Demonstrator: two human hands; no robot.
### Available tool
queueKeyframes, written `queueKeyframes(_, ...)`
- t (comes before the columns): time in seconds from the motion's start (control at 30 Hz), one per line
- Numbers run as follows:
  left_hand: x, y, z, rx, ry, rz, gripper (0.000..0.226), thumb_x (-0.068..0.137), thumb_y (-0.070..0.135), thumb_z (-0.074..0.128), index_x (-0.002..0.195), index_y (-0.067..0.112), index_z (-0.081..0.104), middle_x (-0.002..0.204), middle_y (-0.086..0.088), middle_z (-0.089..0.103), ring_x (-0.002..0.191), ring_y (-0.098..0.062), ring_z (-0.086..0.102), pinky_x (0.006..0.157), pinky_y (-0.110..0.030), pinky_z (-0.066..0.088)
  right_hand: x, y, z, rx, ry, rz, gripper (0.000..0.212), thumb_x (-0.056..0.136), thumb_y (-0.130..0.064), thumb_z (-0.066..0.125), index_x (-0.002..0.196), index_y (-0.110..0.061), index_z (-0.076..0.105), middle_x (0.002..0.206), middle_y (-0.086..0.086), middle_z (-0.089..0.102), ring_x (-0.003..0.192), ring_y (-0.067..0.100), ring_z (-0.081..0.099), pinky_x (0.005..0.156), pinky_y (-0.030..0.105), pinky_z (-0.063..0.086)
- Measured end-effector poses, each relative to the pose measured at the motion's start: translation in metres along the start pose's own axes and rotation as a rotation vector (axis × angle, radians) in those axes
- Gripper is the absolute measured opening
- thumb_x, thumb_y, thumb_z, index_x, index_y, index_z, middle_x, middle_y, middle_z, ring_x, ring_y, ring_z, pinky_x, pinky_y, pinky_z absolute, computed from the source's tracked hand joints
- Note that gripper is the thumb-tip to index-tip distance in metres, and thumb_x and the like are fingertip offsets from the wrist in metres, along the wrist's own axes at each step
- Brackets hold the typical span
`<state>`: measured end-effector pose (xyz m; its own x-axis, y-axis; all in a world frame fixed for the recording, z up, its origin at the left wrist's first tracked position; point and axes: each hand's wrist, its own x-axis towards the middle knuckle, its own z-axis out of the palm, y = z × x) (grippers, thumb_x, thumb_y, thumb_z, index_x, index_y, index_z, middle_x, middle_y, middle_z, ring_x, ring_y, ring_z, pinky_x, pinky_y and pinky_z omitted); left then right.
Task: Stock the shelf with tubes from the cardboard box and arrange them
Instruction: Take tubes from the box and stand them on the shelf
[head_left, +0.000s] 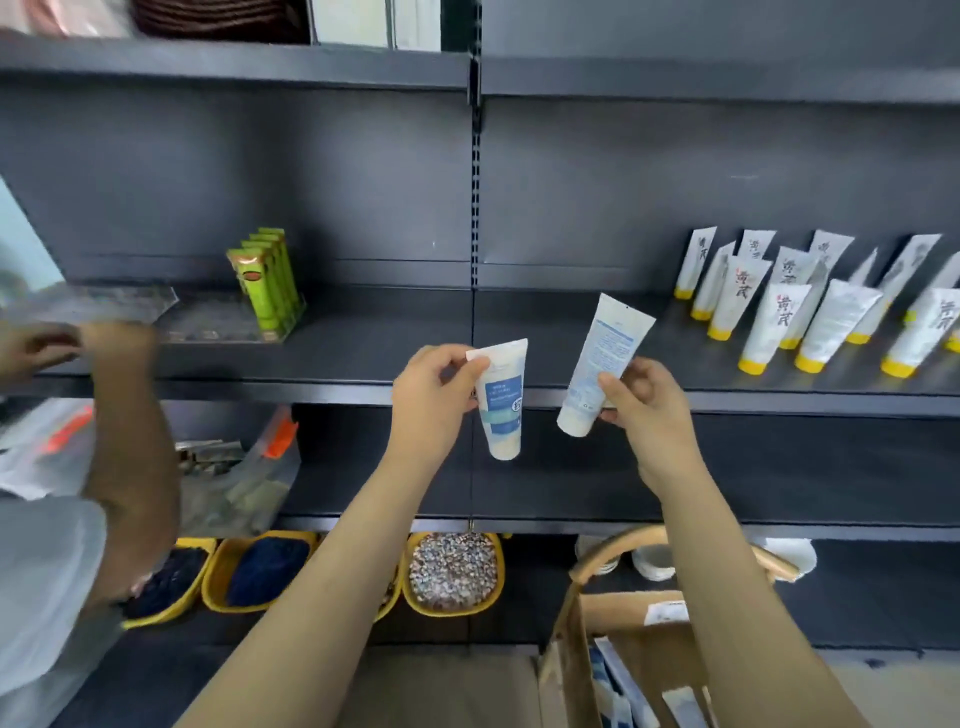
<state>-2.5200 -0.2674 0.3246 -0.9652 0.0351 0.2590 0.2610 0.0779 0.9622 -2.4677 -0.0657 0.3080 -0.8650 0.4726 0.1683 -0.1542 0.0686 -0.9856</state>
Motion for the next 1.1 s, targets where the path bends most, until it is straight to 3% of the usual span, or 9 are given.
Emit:
queueKeyframes(0.13, 0.043, -0.004, 0.017, 0.033, 0.006, 0.044, 0.006, 0.089, 0.017, 0.063, 0.090, 0.014, 0.067, 0.095, -0.005, 0.064, 0.082, -0.022, 0.066, 0.072, -0.044, 0.059, 0.046, 0.001, 0.004, -0.072, -0.046, -0.062, 0.025, 0.094, -0.009, 0.054, 0.118, -0.017, 0.056, 0.113, -0.003, 0.066, 0.100, 0.008, 0.065, 0.071, 0.022, 0.057)
queueKeyframes(0.3, 0.099, -0.023, 0.048, 0.160, -0.044, 0.067, 0.007, 0.092, 0.022, 0.058, 0.089, 0.019, 0.063, 0.083, 0.003, 0.068, 0.080, -0.018, 0.066, 0.079, -0.046, 0.057, 0.121, 0.024, 0.000, -0.273, -0.047, -0.069, 0.023, 0.089, -0.010, 0.061, 0.112, -0.013, 0.062, 0.114, 0.003, 0.068, 0.103, 0.017, 0.065, 0.090, 0.042, 0.054)
queueKeyframes(0.43, 0.132, -0.042, 0.075, 0.249, -0.027, 0.112, 0.009, 0.094, 0.023, 0.056, 0.094, 0.017, 0.062, 0.083, 0.004, 0.067, 0.074, -0.011, 0.062, 0.078, -0.043, 0.056, 0.167, 0.045, -0.007, -0.424, -0.046, -0.093, 0.018, 0.087, -0.013, 0.064, 0.104, -0.007, 0.063, 0.099, 0.006, 0.068, 0.091, 0.021, 0.065, 0.076, 0.029, 0.050)
queueKeyframes(0.53, 0.150, -0.057, 0.093, 0.265, 0.038, 0.129, 0.011, 0.094, 0.024, 0.055, 0.098, 0.015, 0.061, 0.085, 0.001, 0.066, 0.074, -0.015, 0.061, 0.075, -0.044, 0.055, 0.190, 0.062, -0.011, -0.493, -0.021, -0.092, 0.021, 0.088, -0.016, 0.064, 0.105, -0.007, 0.056, 0.096, 0.006, 0.064, 0.087, 0.021, 0.061, 0.070, 0.025, 0.042)
queueKeyframes(0.67, 0.158, -0.069, 0.111, 0.265, 0.069, 0.094, 0.016, 0.094, 0.022, 0.055, 0.110, 0.017, 0.055, 0.092, 0.005, 0.066, 0.079, -0.005, 0.062, 0.073, -0.024, 0.052, 0.206, 0.075, -0.014, -0.422, -0.040, -0.050, 0.028, 0.087, -0.018, 0.066, 0.103, -0.013, 0.044, 0.095, 0.003, 0.061, 0.088, 0.021, 0.062, 0.069, 0.024, 0.046)
queueKeyframes(0.8, 0.150, -0.094, 0.119, 0.271, -0.081, 0.033, 0.037, 0.090, 0.011, 0.060, 0.123, 0.022, 0.047, 0.110, 0.009, 0.064, 0.094, -0.006, 0.063, 0.083, -0.020, 0.051, 0.218, 0.078, -0.017, -0.395, -0.124, -0.064, 0.055, 0.080, -0.022, 0.075, 0.123, -0.019, 0.041, 0.111, 0.000, 0.058, 0.097, 0.017, 0.059, 0.084, 0.030, 0.049)
queueKeyframes(0.87, 0.149, -0.104, 0.117, 0.275, -0.117, 0.009, 0.040, 0.089, 0.009, 0.061, 0.124, 0.020, 0.047, 0.109, 0.008, 0.063, 0.093, -0.007, 0.063, 0.080, -0.011, 0.048, 0.225, 0.079, -0.013, -0.432, -0.145, -0.089, 0.067, 0.076, -0.026, 0.078, 0.132, -0.023, 0.040, 0.117, -0.001, 0.053, 0.099, 0.016, 0.056, 0.088, 0.030, 0.047)
queueKeyframes(1.0, 0.159, -0.111, 0.110, 0.265, -0.176, -0.029, 0.037, 0.088, 0.012, 0.064, 0.122, 0.015, 0.051, 0.109, 0.007, 0.064, 0.095, -0.003, 0.062, 0.075, -0.004, 0.045, 0.234, 0.081, -0.015, -0.483, -0.265, 0.026, 0.065, 0.077, -0.025, 0.076, 0.133, -0.024, 0.045, 0.118, -0.001, 0.046, 0.100, 0.014, 0.056, 0.095, 0.031, 0.046)
queueKeyframes(1.1, 0.170, -0.115, 0.106, 0.264, -0.224, -0.013, 0.034, 0.088, 0.014, 0.064, 0.120, 0.018, 0.052, 0.111, 0.009, 0.064, 0.095, 0.004, 0.061, 0.076, -0.006, 0.046, 0.236, 0.082, -0.025, -0.405, -0.414, 0.139, 0.064, 0.080, -0.020, 0.073, 0.135, -0.031, 0.042, 0.123, -0.010, 0.055, 0.107, 0.005, 0.058, 0.096, 0.030, 0.048)
